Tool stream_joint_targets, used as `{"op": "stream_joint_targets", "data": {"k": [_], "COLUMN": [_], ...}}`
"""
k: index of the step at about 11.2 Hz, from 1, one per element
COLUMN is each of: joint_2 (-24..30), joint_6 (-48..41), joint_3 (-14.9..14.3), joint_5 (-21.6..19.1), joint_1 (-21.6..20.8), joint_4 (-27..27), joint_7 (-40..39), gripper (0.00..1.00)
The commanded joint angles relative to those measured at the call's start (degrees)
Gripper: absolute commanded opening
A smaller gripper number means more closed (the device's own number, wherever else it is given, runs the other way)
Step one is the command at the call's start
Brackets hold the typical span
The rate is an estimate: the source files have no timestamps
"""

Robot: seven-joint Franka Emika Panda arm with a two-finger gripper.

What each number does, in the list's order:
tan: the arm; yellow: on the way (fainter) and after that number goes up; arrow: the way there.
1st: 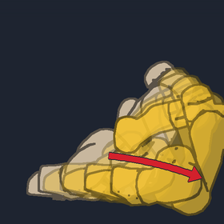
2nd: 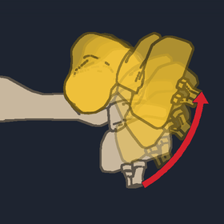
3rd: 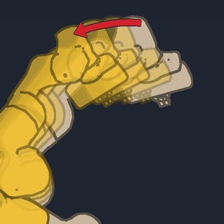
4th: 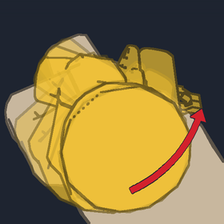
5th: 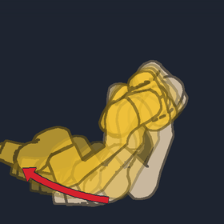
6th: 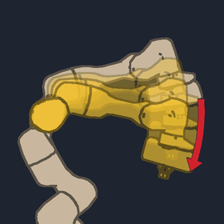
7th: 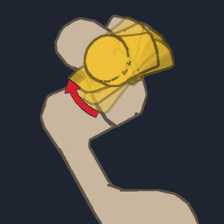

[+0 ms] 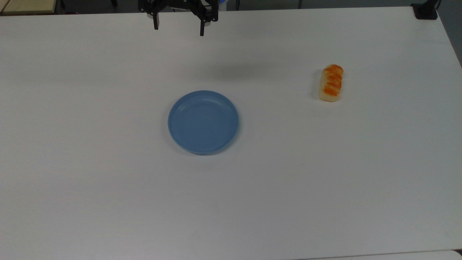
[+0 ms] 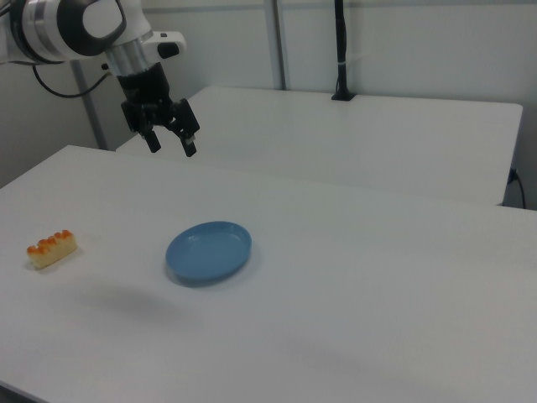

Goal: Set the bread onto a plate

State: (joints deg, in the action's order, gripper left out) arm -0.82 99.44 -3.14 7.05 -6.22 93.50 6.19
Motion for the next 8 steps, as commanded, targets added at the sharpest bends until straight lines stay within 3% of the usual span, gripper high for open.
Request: {"op": "stream_joint_targets", "data": {"k": [1, 8], "joint_2": [2.04, 1.96], "joint_6": [-3.00, -3.11], "joint_3": [1.10, 1.11], "joint_5": [-1.33, -1.34], "joint_1": [-1.07, -1.07], "joint_4": [2.55, 2.48], "joint_7": [-2.92, -3.37], "gripper": [1.00, 1.00]}}
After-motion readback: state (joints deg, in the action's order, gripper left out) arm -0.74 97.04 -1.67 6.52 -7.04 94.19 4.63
